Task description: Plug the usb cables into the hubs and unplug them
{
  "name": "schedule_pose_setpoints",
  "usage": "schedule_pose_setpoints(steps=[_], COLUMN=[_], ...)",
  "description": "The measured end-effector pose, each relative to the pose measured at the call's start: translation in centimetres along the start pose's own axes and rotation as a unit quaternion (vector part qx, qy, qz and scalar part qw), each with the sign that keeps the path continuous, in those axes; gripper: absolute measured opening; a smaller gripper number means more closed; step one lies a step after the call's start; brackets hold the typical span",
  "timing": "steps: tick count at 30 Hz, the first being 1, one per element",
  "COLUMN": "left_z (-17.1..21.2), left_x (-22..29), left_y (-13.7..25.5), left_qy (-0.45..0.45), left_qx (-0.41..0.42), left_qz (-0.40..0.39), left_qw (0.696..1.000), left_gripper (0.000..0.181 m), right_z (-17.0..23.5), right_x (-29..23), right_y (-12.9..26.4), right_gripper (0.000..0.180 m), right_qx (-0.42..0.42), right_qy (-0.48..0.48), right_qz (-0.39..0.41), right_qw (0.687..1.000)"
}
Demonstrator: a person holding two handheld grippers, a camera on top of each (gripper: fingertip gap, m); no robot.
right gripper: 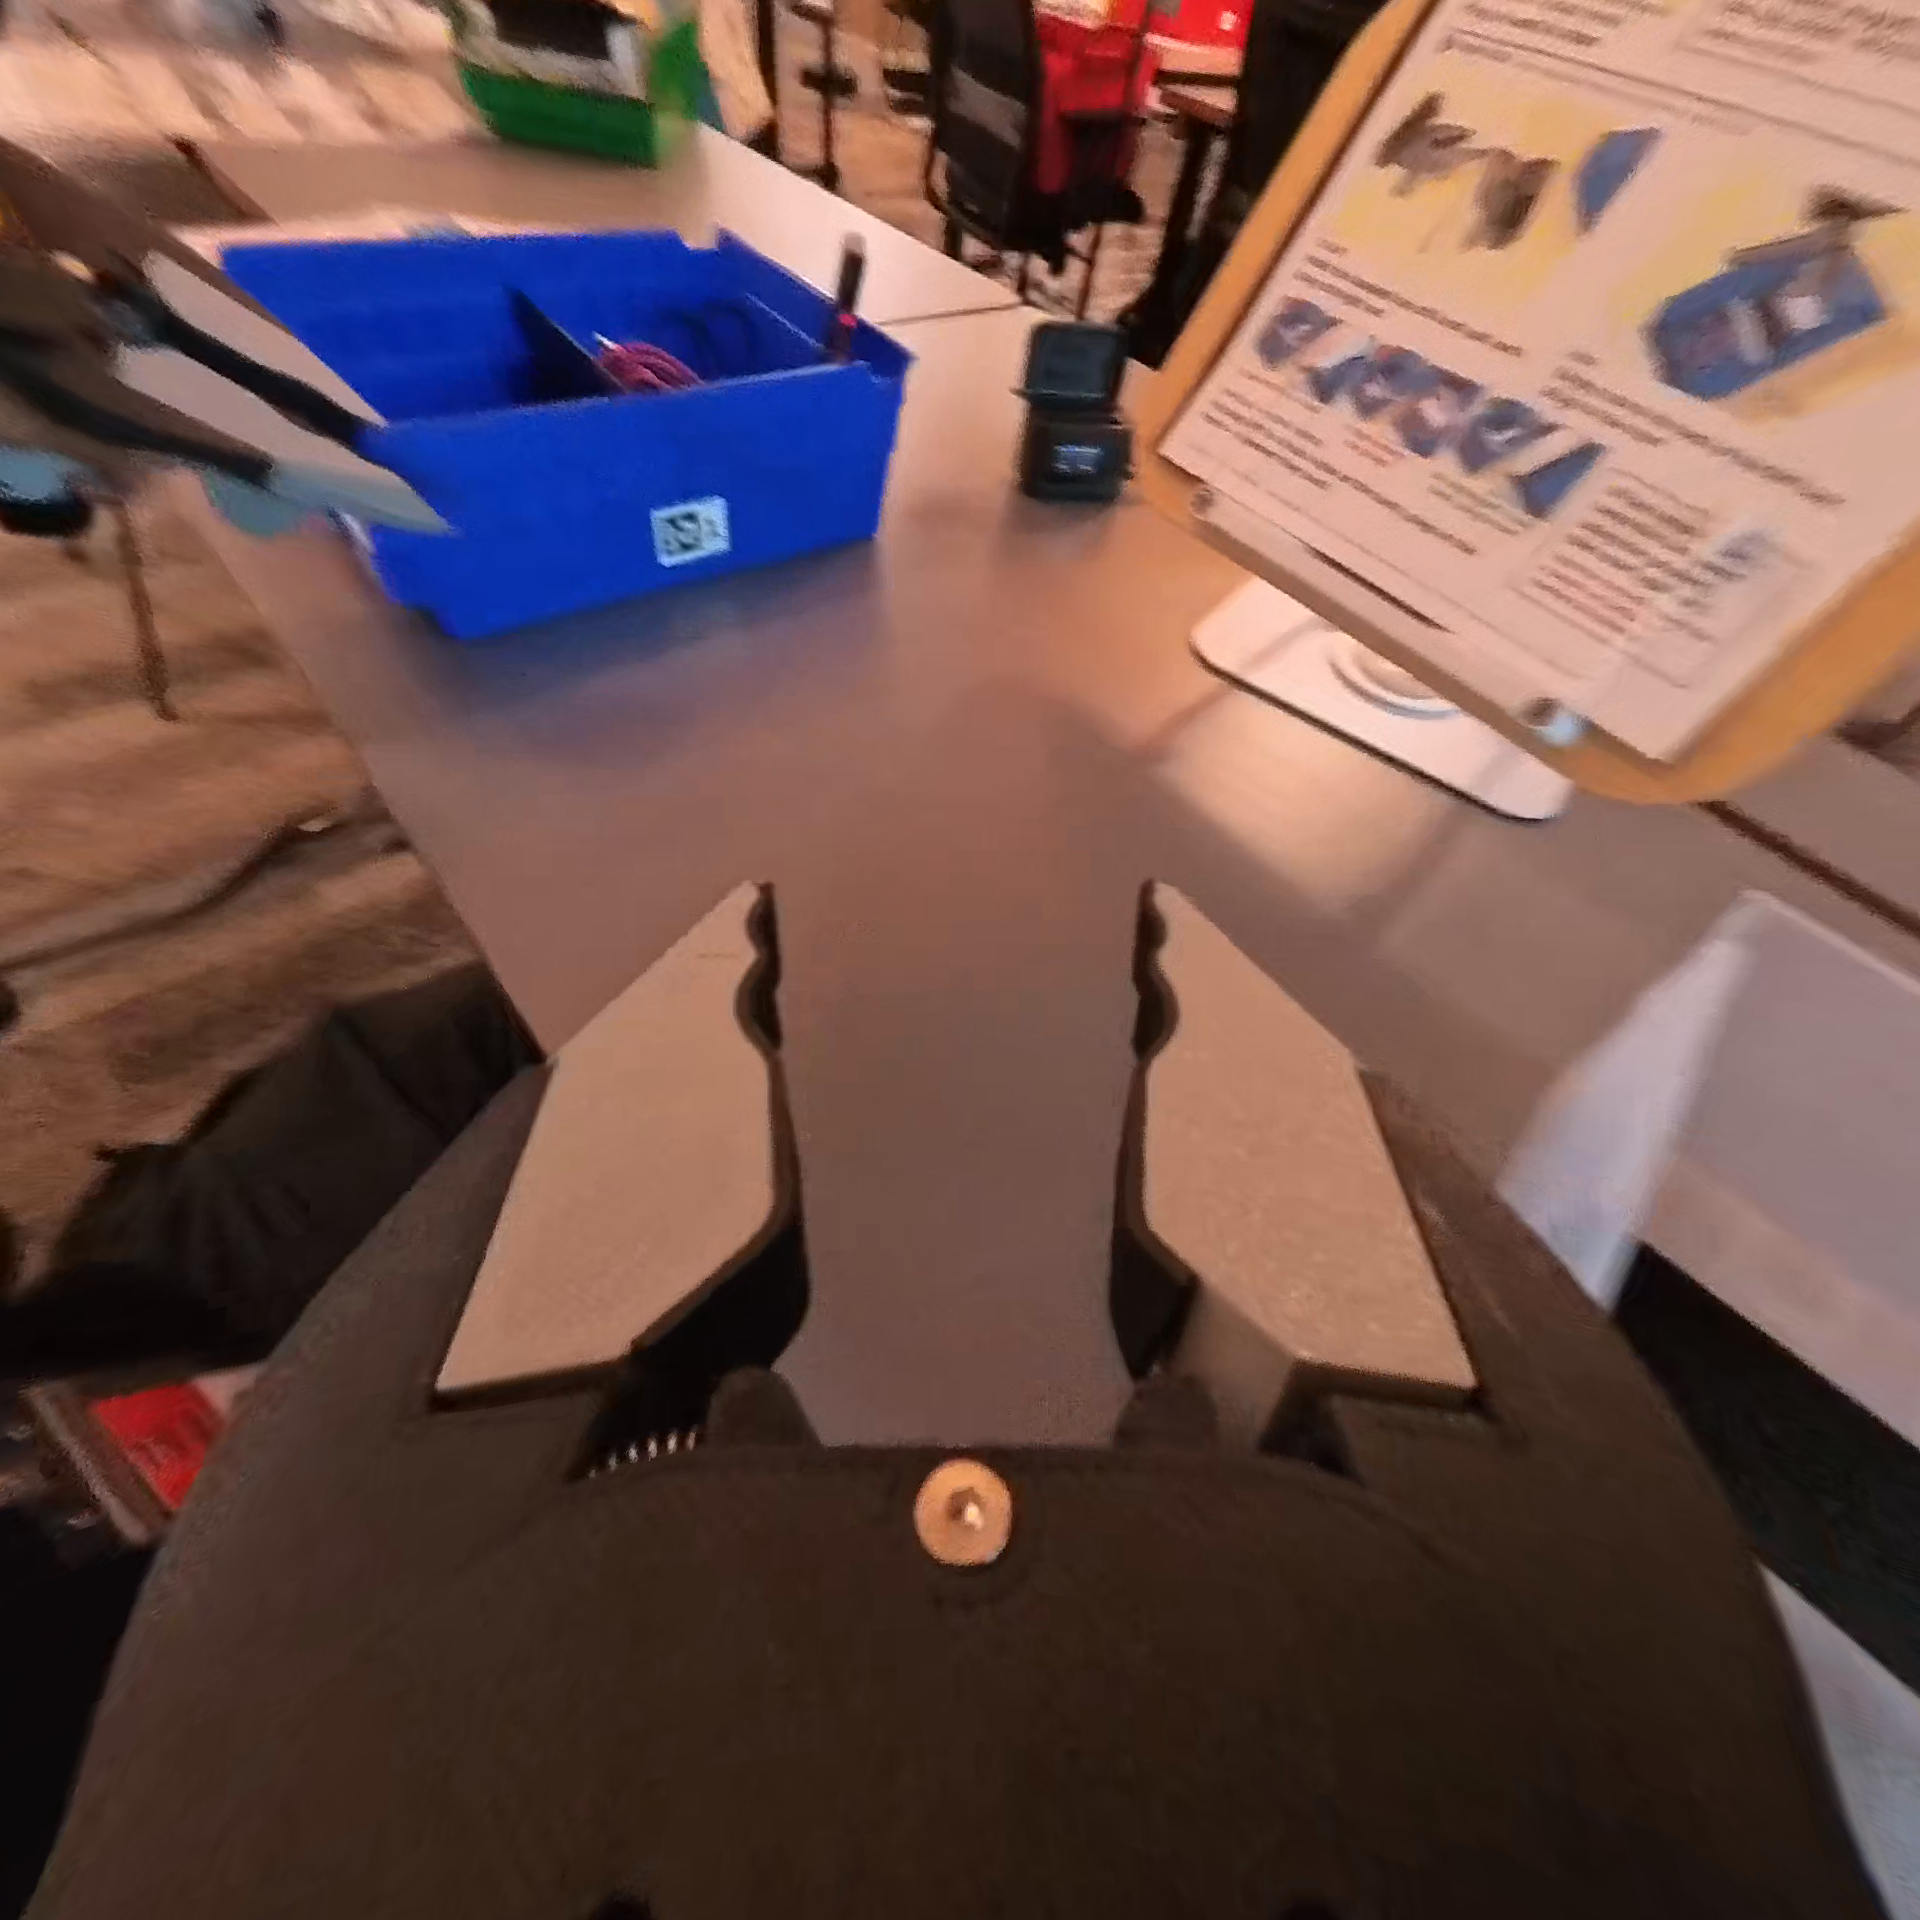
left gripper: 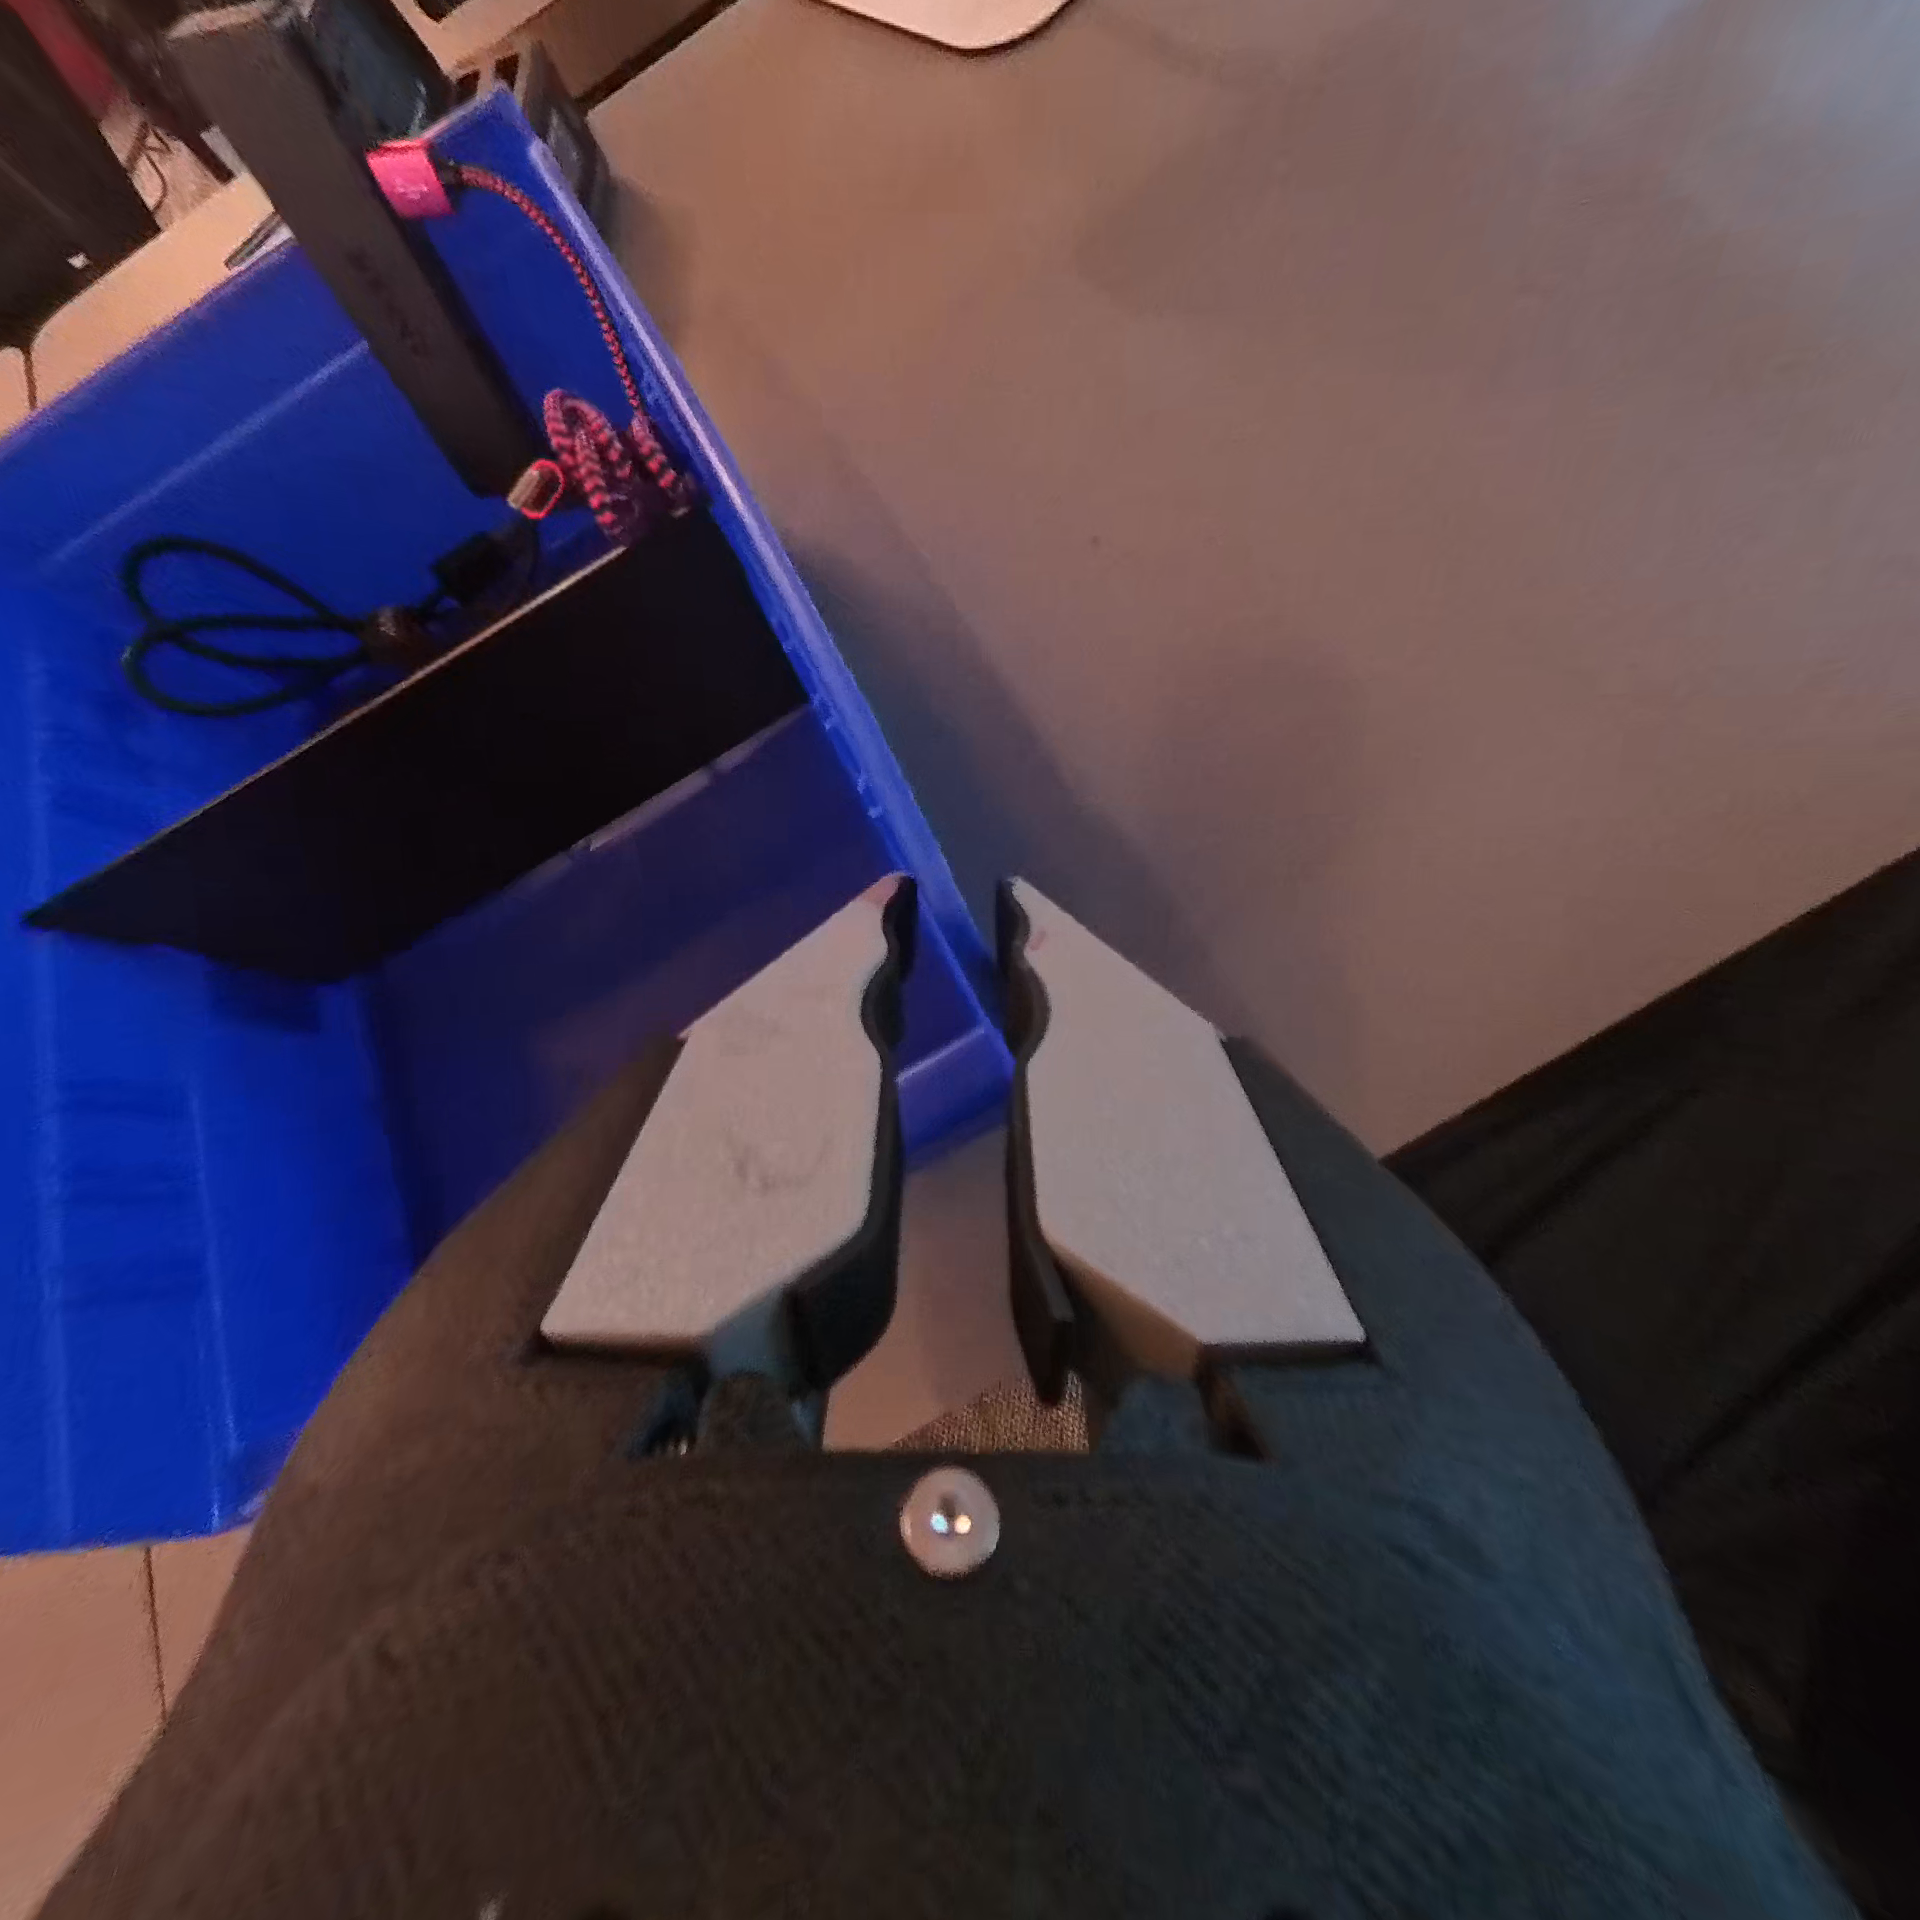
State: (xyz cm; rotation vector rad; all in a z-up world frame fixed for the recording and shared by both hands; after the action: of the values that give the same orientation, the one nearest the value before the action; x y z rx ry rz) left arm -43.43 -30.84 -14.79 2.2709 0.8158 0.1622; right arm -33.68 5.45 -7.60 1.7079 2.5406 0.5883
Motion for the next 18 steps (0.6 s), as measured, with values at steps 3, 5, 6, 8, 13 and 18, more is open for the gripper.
schedule_pose_setpoints(steps=[3, 5, 6, 8, 13, 18], left_z=[0.1, 0.0, 0.0, 0.3, 0.2, -3.5], left_x=[0.0, 0.0, -0.1, -0.5, -2.9, -7.2], left_y=[0.7, 1.4, 1.8, 2.9, 5.9, 4.3], left_qy=[0.021, 0.046, 0.060, 0.086, 0.115, 0.109], left_qx=[0.018, 0.051, 0.066, 0.079, 0.108, 0.103], left_qz=[0.024, 0.054, 0.067, 0.079, 0.026, 0.010], left_qw=[0.999, 0.996, 0.994, 0.990, 0.987, 0.989], left_gripper=[0.013, 0.011, 0.012, 0.023, 0.033, 0.044], right_z=[1.3, 2.7, 3.2, 4.1, 4.3, 5.1], right_x=[-2.7, -3.6, -3.7, -3.6, -3.1, -3.5], right_y=[-3.1, -5.7, -6.9, -9.1, -11.5, -12.1], right_gripper=[0.070, 0.067, 0.066, 0.060, 0.053, 0.048], right_qx=[-0.003, -0.004, -0.002, -0.004, 0.024, 0.029], right_qy=[-0.033, -0.014, 0.011, 0.063, 0.103, 0.101], right_qz=[-0.054, -0.041, -0.022, 0.009, 0.005, -0.035], right_qw=[0.998, 0.999, 1.000, 0.998, 0.994, 0.994])
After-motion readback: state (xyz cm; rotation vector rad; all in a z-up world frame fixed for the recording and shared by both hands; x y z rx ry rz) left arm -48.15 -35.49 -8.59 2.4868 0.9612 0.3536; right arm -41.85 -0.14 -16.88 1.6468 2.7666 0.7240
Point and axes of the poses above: each gripper's, where its closed fingertips meet, y back along the fingers, z out of its underside, x = y × z across the jaws, the point moved 5 cm from there along y, back along the fingers, and after that the axes turned 12 degrees about z, right-handed, at the moved point
